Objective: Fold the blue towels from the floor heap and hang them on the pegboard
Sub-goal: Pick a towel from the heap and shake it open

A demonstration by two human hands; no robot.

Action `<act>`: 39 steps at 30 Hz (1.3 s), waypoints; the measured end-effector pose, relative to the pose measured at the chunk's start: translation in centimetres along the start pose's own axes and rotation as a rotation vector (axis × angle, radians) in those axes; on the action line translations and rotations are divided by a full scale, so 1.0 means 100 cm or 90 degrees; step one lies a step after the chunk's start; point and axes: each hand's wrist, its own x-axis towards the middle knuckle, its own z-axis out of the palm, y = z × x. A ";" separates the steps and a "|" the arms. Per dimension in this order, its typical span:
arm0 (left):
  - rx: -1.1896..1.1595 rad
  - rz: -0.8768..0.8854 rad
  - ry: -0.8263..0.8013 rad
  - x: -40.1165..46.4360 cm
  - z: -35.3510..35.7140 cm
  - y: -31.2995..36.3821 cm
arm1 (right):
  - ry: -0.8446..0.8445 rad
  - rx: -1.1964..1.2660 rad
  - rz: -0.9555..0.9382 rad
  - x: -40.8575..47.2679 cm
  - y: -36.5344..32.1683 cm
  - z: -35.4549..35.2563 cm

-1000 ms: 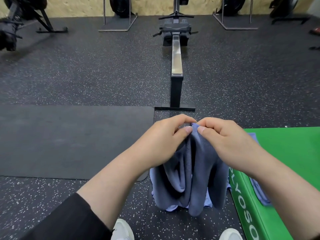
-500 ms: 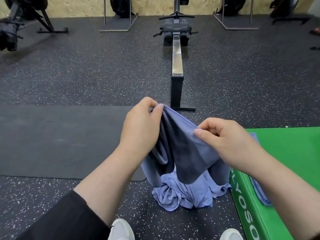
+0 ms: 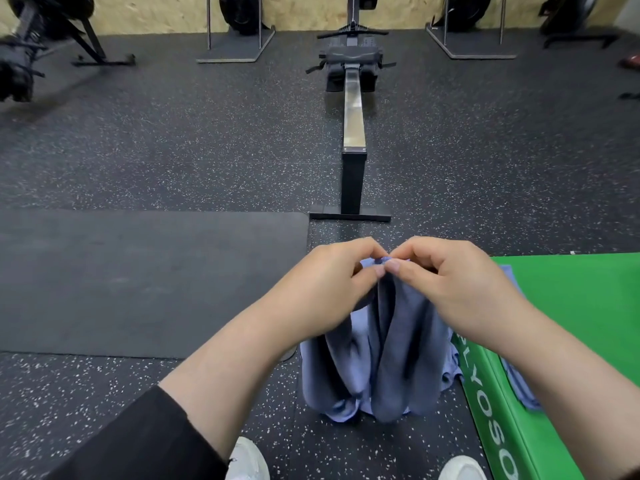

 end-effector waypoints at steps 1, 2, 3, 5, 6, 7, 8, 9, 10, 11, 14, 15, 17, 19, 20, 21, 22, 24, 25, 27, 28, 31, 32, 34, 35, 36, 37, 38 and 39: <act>0.001 -0.005 0.014 0.000 0.000 0.000 | 0.001 0.007 0.002 0.000 0.000 0.000; 0.006 -0.010 0.035 0.001 0.000 0.000 | 0.001 0.017 0.005 0.000 0.000 0.000; 0.012 -0.015 0.065 0.001 0.000 0.000 | -0.002 0.027 0.008 0.000 -0.001 0.000; 0.020 -0.028 0.132 0.002 -0.002 -0.001 | -0.013 0.026 0.019 0.000 -0.001 0.000; 0.016 -0.038 0.166 0.003 -0.004 -0.001 | -0.022 0.014 0.028 0.000 -0.001 0.000; 0.008 -0.055 0.198 0.004 -0.006 -0.002 | -0.032 0.001 0.038 0.000 0.000 0.000; 0.000 -0.074 0.230 0.005 -0.009 -0.004 | -0.038 -0.009 0.046 -0.001 0.000 0.000; -0.004 -0.096 0.260 0.005 -0.012 -0.006 | -0.039 -0.018 0.049 -0.001 0.001 0.000; -0.005 -0.116 0.285 0.006 -0.015 -0.007 | -0.033 -0.027 0.050 -0.001 0.002 0.000; -0.004 -0.133 0.303 0.006 -0.018 -0.008 | -0.022 -0.031 0.052 -0.001 0.002 0.000; -0.013 -0.164 0.328 0.006 -0.020 -0.011 | 0.033 -0.022 0.061 -0.001 -0.001 -0.002; -0.018 -0.168 0.331 0.006 -0.020 -0.011 | 0.052 -0.014 0.062 0.000 -0.002 -0.002; -0.030 -0.160 0.332 0.006 -0.020 -0.011 | 0.076 0.006 0.062 0.001 -0.002 -0.002; -0.053 -0.131 0.317 0.006 -0.020 -0.009 | 0.075 0.023 0.055 0.003 -0.001 0.000; -0.067 -0.112 0.297 0.006 -0.019 -0.008 | 0.071 0.030 0.049 0.003 0.000 0.000; -0.077 -0.094 0.264 0.005 -0.018 -0.005 | 0.066 0.034 0.043 0.003 0.002 0.001; -0.083 -0.076 0.221 0.004 -0.016 -0.003 | 0.061 0.034 0.036 0.003 0.003 0.001; -0.076 -0.044 0.123 0.001 -0.008 0.002 | 0.049 0.025 0.024 0.003 0.006 0.002; -0.058 -0.026 0.088 0.000 -0.004 0.004 | 0.043 0.020 0.019 0.003 0.007 0.002; -0.029 0.003 0.049 -0.001 0.002 0.006 | 0.026 0.009 0.009 0.004 0.007 0.003; -0.027 0.008 0.039 -0.001 0.005 0.006 | 0.016 0.008 0.001 0.004 0.006 0.003; -0.025 -0.017 0.054 0.001 0.006 0.004 | 0.000 0.014 -0.006 0.004 0.004 0.003; -0.011 -0.027 0.068 0.001 0.005 0.003 | -0.003 0.016 -0.004 0.003 0.003 0.004; 0.015 -0.052 0.101 0.003 0.004 0.000 | -0.006 0.028 0.015 0.003 0.002 0.003; 0.022 -0.067 0.124 0.004 0.003 -0.001 | -0.008 0.032 0.024 0.002 0.002 0.002; 0.021 -0.085 0.150 0.005 0.001 -0.003 | -0.009 0.028 0.031 0.002 0.002 0.001; 0.017 -0.106 0.179 0.006 -0.001 -0.005 | -0.013 0.016 0.037 0.001 0.002 -0.001; 0.013 -0.127 0.207 0.007 -0.004 -0.008 | -0.019 0.001 0.046 0.001 0.001 -0.003; 0.011 -0.148 0.230 0.007 -0.007 -0.010 | -0.022 -0.012 0.054 0.000 0.000 -0.004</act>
